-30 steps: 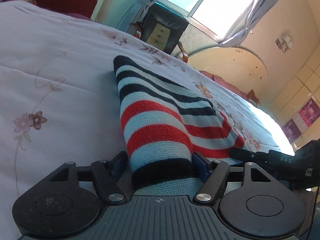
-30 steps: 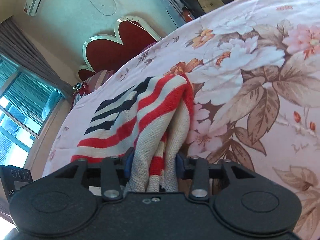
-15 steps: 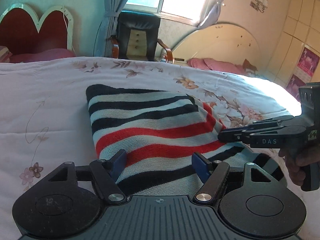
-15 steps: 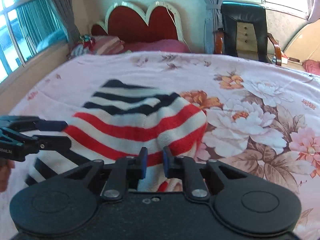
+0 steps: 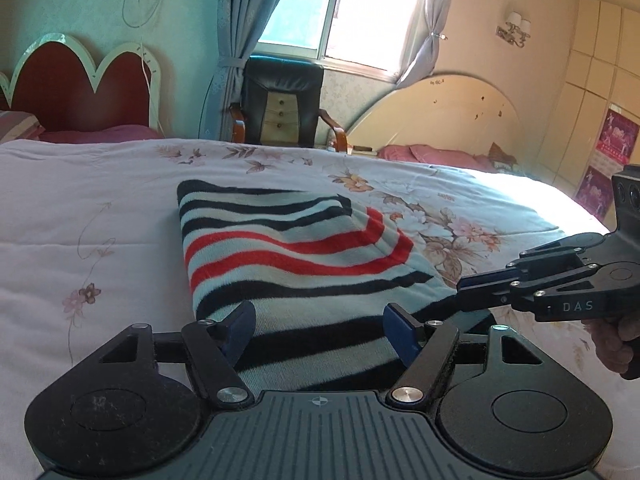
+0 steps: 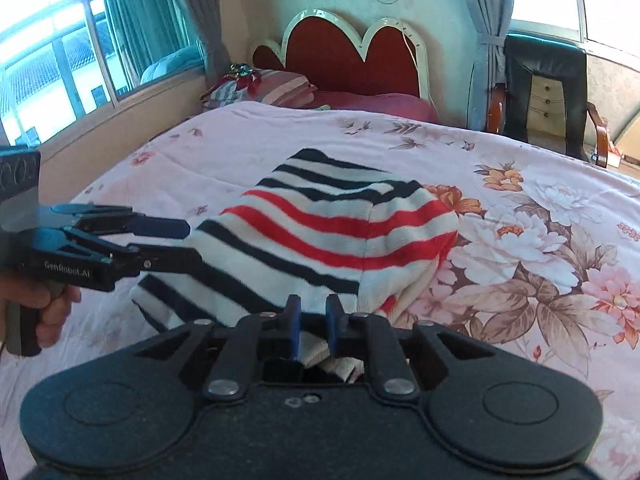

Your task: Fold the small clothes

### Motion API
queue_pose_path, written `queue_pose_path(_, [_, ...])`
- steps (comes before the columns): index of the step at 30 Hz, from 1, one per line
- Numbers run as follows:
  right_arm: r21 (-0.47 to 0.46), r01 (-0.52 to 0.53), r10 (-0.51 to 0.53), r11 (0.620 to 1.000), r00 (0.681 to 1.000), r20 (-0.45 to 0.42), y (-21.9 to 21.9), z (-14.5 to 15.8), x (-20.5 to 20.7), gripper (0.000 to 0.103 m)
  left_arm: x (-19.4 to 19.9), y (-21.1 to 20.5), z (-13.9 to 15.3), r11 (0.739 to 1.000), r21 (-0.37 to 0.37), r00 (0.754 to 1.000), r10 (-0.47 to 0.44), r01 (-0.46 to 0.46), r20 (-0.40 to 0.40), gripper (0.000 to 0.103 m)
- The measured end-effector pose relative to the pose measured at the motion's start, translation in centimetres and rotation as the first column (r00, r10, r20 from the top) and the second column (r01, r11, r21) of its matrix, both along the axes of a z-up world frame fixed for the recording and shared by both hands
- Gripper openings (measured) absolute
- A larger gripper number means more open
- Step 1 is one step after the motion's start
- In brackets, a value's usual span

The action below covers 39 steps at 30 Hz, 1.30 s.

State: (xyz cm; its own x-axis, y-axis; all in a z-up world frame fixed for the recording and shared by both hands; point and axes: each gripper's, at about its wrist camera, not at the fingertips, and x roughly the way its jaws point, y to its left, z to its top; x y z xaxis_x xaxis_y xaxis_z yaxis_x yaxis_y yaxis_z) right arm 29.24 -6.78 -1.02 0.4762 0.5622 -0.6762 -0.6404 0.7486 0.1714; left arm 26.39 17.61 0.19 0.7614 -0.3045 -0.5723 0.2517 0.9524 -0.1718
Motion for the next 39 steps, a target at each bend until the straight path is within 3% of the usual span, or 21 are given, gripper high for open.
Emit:
queue_pose_path(3, [-0.098, 0.024, -0.02, 0.995, 0.999, 0.036, 0.4, -1.1, -0.5, 0.014, -0.5, -0.3, -1.0, 0.999, 0.041, 1.0, 0.012, -0.011, -0.012, 0.07])
queue_pose_path(5, [-0.082, 0.042, -0.041, 0.996, 0.999, 0.014, 0.2, -1.5, -0.3, 0.014, -0.7, -0.4, -1.1, 0.999, 0.035, 1.0, 0.017, -0.016, -0.007, 0.07])
queue_pose_path(9, [-0.139, 0.072, -0.066, 0.988, 0.997, 0.047, 0.9, -2.4, -0.4, 0.016, -1.3, -0.8, -1.8, 0.998, 0.065, 1.0, 0.01, -0.012, 0.019, 0.07])
queue_pose_path(10, [-0.144, 0.089, -0.081, 0.986, 0.995, 0.06, 0.8, -2.8, -0.6, 0.021, -1.5, -0.9, -2.0, 0.998, 0.069, 1.0, 0.01, -0.012, 0.027, 0.07])
queue_pose_path(12, [-0.122, 0.126, -0.121, 0.985, 0.992, 0.048, 0.6, -3.5, -0.8, 0.022, -2.0, -1.1, -2.2, 0.996, 0.088, 0.999, 0.008, -0.011, 0.032, 0.07])
queue_pose_path(14, [-0.097, 0.195, -0.193, 0.976, 0.981, 0.038, 0.2, -3.7, -0.9, 0.037, -2.6, -1.2, -2.2, 0.993, 0.115, 0.999, 0.014, -0.018, 0.036, 0.071])
queue_pose_path(15, [-0.088, 0.236, -0.236, 0.968, 0.972, 0.015, 0.0, -3.6, -1.0, 0.037, -3.1, -1.2, -2.0, 0.99, 0.136, 0.999, 0.03, -0.034, 0.034, 0.071])
queue_pose_path(18, [-0.057, 0.341, -0.342, 0.938, 0.94, -0.008, -0.6, -1.4, -2.8, 0.038, -6.5, -0.9, 0.1, 0.987, 0.15, 0.996, 0.055, -0.065, 0.072, 0.071])
queue_pose_path(20, [-0.047, 0.379, -0.378, 0.924, 0.926, 0.024, -1.3, 0.4, -5.6, 0.066, -9.2, -0.4, 1.4, 0.984, 0.144, 0.991, 0.09, -0.105, 0.103, 0.102])
queue_pose_path(24, [-0.005, 0.393, -0.392, 0.919, 0.918, 0.059, -2.5, 3.3, -11.0, 0.075, -14.3, 0.2, 3.8, 0.981, 0.141, 0.984, 0.115, -0.134, 0.136, 0.103])
queue_pose_path(30, [0.033, 0.421, -0.423, 0.906, 0.903, 0.083, -2.2, 7.2, -17.5, 0.101, -20.6, 0.2, 7.6, 0.976, 0.098, 0.971, 0.177, -0.194, 0.16, 0.103])
queue_pose_path(39, [0.0, 0.485, -0.475, 0.875, 0.856, 0.205, 0.0, 10.9, -24.9, 0.102, -27.0, -1.4, 11.7, 0.974, 0.047, 0.957, 0.209, -0.222, 0.204, 0.103])
